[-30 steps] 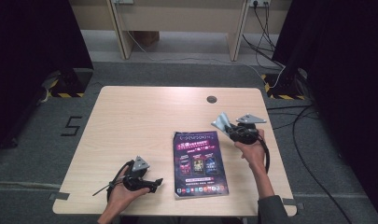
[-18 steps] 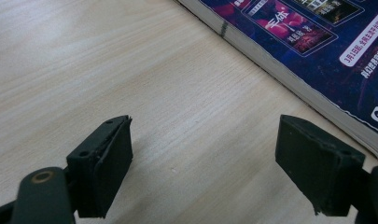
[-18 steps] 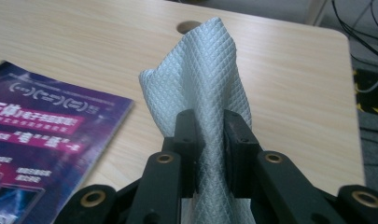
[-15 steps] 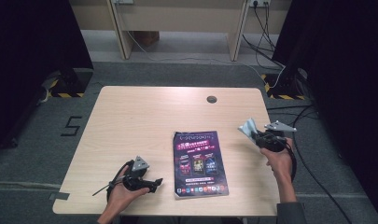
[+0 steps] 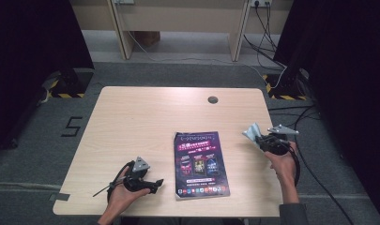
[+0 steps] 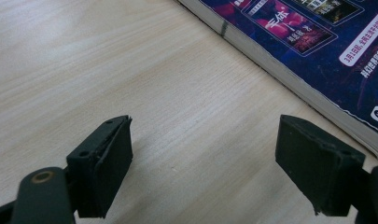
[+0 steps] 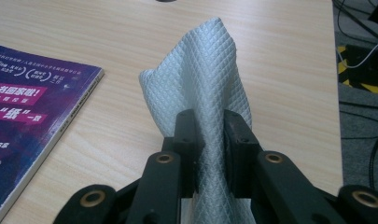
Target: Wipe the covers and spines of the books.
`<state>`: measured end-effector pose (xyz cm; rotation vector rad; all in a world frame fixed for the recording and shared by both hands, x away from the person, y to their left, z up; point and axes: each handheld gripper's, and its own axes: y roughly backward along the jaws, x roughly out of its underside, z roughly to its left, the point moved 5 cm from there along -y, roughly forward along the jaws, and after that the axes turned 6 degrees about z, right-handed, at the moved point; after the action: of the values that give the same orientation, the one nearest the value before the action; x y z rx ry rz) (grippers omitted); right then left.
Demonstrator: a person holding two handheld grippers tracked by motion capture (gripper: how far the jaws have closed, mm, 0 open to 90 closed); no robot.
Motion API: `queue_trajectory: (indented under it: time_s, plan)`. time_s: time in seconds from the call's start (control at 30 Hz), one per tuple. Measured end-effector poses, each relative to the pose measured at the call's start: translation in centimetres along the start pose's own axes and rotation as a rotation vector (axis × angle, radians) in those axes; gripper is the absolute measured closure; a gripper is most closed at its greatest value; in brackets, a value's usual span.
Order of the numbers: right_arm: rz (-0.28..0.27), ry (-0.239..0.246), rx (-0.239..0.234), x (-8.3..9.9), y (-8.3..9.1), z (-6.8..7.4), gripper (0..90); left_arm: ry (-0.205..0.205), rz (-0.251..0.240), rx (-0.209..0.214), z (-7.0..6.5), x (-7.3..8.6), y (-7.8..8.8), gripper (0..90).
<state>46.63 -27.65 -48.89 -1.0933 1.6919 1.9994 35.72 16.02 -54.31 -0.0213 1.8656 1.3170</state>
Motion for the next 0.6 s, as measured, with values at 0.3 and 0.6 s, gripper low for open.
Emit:
queue_trajectory:
  time_s: [0.3, 0.6]
  plan:
    - [0.043, 0.001, -0.002, 1.0, -1.1, 0.1, 77.0, 0.000, -0.001, -0.001, 0.0, 0.0, 0.0, 18.3]
    - [0.075, 0.009, 0.000, 1.4, -1.8, 0.3, 76.8, 0.003, -0.002, 0.000, 0.0, 0.0, 0.0, 18.3]
